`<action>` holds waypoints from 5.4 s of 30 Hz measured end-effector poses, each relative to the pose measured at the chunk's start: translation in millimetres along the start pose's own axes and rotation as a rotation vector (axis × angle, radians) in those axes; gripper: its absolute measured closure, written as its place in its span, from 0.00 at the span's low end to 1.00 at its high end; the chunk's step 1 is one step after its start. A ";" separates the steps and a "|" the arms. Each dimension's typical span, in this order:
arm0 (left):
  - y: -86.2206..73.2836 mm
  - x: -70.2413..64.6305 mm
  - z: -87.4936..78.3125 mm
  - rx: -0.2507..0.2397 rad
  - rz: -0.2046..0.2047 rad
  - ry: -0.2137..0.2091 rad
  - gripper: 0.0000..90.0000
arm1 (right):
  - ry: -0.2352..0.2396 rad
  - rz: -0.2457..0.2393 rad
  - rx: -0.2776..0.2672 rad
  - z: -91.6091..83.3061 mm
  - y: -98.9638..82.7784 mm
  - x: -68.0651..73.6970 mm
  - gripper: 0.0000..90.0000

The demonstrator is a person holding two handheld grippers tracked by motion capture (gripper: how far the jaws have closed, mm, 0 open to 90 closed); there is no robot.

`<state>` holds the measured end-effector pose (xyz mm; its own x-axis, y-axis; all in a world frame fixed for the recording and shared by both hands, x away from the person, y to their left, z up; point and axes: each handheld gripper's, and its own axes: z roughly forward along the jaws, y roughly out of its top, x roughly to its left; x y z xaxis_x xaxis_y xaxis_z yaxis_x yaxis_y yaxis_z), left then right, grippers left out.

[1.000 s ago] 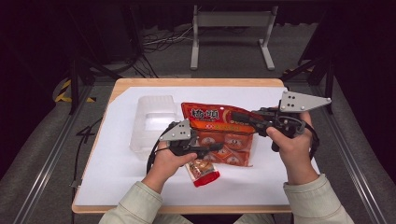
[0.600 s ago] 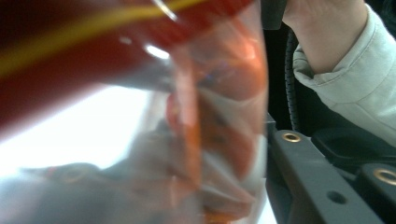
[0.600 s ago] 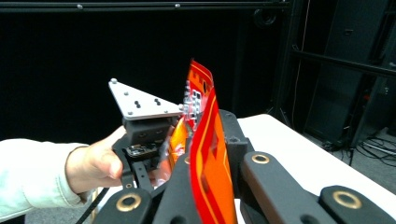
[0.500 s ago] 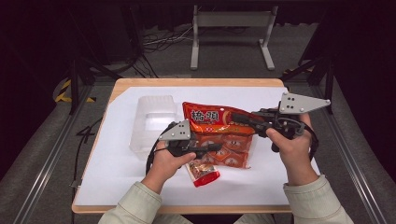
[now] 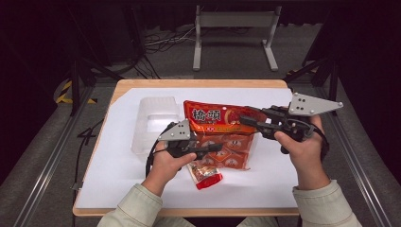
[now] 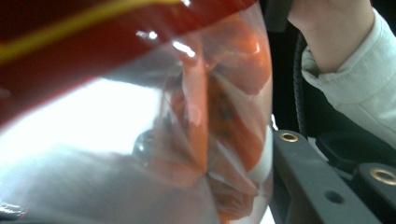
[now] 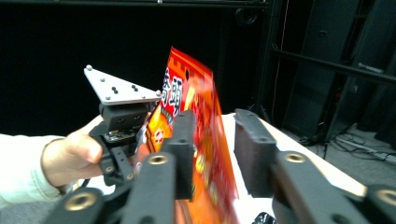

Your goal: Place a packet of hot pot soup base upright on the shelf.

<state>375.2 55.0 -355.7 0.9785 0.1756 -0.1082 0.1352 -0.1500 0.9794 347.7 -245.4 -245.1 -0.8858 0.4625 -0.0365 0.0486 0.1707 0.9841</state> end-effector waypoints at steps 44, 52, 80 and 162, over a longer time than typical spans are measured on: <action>60.4 43.4 -46.8 -0.045 0.032 0.153 0.79 | -0.336 0.164 0.064 -67.7 -107.4 -35.4 0.49; 63.1 58.2 -56.4 -0.063 0.022 0.182 0.79 | -0.345 0.184 0.080 -70.5 -117.1 -35.2 0.51; 37.0 102.6 -99.0 -0.088 0.014 0.381 0.79 | -0.305 0.207 0.079 -65.4 -121.7 -38.3 0.49; -23.5 131.4 -103.7 0.001 -0.188 0.730 0.78 | -0.198 0.263 0.125 -49.4 -134.4 -38.6 0.44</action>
<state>484.4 182.5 -375.3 0.5867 0.7988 -0.1328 0.2905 -0.0545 0.9553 352.6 -329.2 -367.4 -0.7291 0.6628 0.1704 0.3301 0.1224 0.9360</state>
